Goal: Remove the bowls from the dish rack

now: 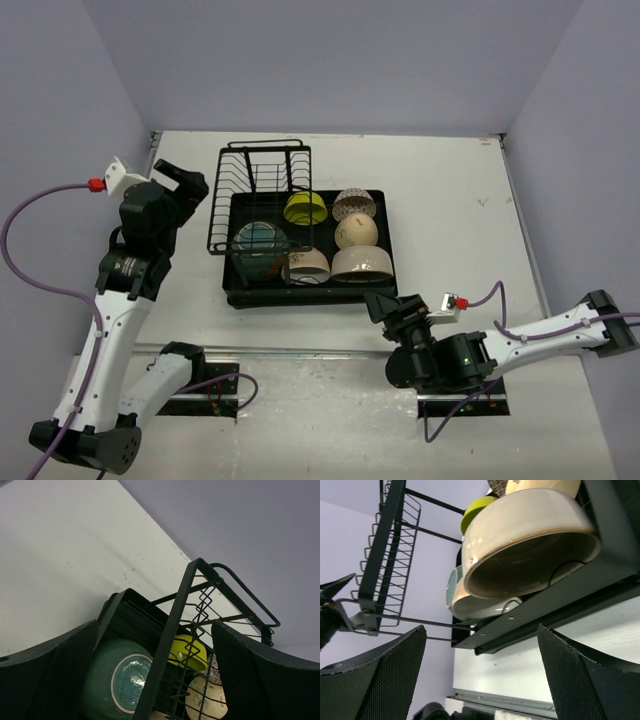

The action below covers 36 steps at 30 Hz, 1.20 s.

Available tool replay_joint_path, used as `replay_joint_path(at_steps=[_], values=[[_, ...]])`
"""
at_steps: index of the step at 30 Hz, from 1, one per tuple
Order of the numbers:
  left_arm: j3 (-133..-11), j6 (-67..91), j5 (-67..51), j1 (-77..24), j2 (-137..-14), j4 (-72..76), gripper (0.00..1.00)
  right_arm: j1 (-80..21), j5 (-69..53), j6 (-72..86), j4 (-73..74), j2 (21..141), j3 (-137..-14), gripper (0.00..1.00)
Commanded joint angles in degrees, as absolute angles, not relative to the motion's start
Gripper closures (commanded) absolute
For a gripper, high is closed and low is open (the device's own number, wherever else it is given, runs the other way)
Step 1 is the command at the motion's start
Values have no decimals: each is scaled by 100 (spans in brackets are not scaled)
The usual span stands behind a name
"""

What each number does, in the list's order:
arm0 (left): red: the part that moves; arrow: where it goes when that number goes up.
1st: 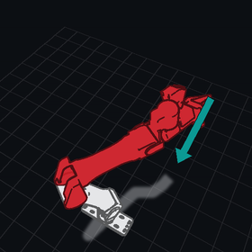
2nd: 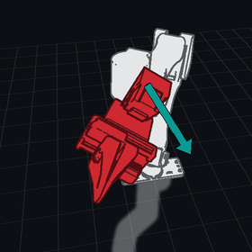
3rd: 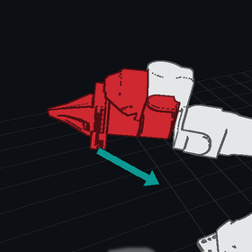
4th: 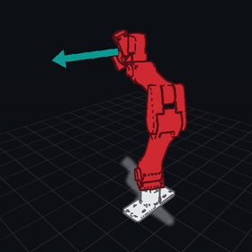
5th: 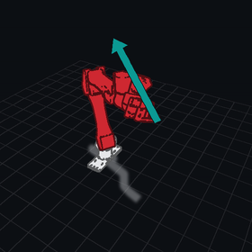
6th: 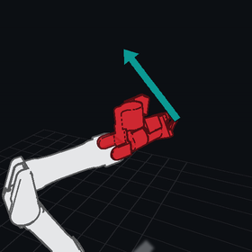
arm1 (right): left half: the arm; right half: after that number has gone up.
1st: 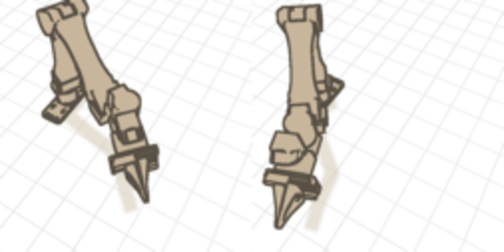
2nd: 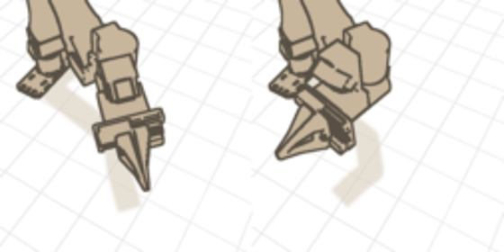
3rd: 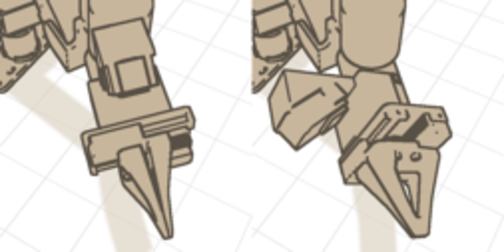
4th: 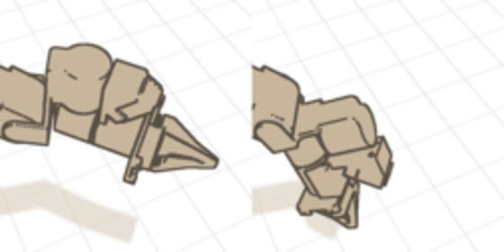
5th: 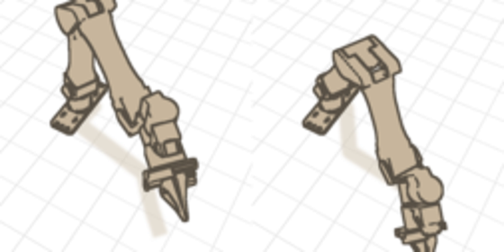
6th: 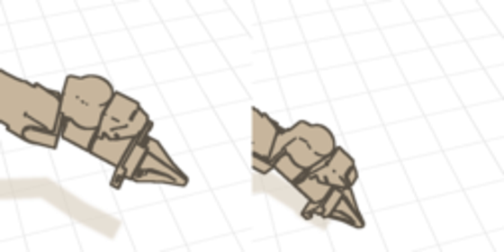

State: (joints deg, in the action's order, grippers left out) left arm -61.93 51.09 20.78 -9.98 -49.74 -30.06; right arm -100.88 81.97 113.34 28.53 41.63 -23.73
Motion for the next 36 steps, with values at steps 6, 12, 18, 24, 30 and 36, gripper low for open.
replay_joint_path(at_steps=[6, 12, 18, 24, 30, 36], values=[[-6135, 5370, 2144, -958, -4834, -2935, 7, -10011, 9044, 16172, 2593, 4605, -2909, 14], [-6144, 5353, 2153, -958, -4764, -2988, 7, -9572, 9035, 16190, 2593, 4957, -3111, 15], [-6196, 5265, 2180, -958, -4781, -3023, 6, -9238, 9035, 16216, 2602, 5238, -3462, 16], [-6152, 5300, 2136, -958, -4808, -2980, 6, -8966, 8764, 16216, 2610, 5414, -3638, 16], [-6170, 5282, 2188, -958, -4825, -2953, 6, -8781, 8499, 16225, 2505, 5616, -3647, 16], [-6187, 5282, 2206, -958, -4869, -2936, 5, -8561, 8253, 16216, 2479, 5792, -3735, 16]])
